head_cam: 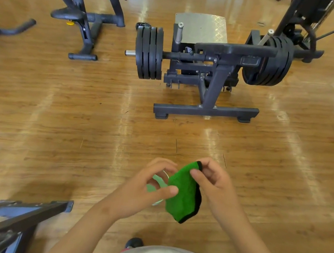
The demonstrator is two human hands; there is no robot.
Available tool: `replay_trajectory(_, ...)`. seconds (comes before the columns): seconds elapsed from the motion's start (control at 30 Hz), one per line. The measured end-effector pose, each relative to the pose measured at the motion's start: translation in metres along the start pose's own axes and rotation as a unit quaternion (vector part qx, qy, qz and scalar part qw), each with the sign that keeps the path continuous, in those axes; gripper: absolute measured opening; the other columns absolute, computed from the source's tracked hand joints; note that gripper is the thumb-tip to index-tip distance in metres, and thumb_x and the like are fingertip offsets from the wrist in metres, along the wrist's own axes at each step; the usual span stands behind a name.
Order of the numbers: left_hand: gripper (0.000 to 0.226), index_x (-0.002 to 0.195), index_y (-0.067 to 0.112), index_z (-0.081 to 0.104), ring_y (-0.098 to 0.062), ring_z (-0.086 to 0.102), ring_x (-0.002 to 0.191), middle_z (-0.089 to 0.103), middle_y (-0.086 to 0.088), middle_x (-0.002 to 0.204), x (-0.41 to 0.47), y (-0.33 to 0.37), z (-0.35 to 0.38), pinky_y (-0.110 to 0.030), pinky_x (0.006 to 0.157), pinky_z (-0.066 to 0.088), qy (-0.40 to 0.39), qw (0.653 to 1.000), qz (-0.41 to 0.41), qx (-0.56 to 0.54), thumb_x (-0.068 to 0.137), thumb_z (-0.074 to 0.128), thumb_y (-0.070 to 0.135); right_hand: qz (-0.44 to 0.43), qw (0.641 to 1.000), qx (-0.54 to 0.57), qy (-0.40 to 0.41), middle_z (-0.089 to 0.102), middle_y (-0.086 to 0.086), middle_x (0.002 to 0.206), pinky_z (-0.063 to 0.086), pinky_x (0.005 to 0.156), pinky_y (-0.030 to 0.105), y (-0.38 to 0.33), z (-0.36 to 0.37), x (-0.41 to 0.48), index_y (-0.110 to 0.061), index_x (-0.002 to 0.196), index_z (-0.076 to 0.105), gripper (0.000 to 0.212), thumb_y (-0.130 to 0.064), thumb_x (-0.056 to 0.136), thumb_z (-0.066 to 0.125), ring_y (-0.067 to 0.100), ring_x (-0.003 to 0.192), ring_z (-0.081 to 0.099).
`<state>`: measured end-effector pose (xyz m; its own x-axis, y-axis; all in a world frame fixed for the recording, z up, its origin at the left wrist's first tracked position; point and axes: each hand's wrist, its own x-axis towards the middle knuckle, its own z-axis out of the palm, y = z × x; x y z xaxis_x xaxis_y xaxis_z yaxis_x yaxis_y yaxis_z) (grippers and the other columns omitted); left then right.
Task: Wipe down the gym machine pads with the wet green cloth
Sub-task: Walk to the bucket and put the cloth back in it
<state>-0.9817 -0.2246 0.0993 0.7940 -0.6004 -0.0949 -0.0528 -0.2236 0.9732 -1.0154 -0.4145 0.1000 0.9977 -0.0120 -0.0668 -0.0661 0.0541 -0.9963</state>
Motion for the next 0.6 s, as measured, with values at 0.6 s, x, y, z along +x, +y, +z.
replay_trajectory(0.6,0.021,0.102,0.021,0.069,-0.013,0.057,0.083,0.062,-0.001,0.088,0.000,0.006,0.015,-0.024,0.075,0.048,-0.001,0.993,-0.022,-0.117,0.084,0.070,0.011,-0.031,0.998,-0.005,0.047,0.064,-0.010,0.077,0.048,0.069,0.018,0.000,-0.001,-0.015,-0.010,0.083,0.064,0.015,0.005,0.087,0.063,0.006,0.077,0.060)
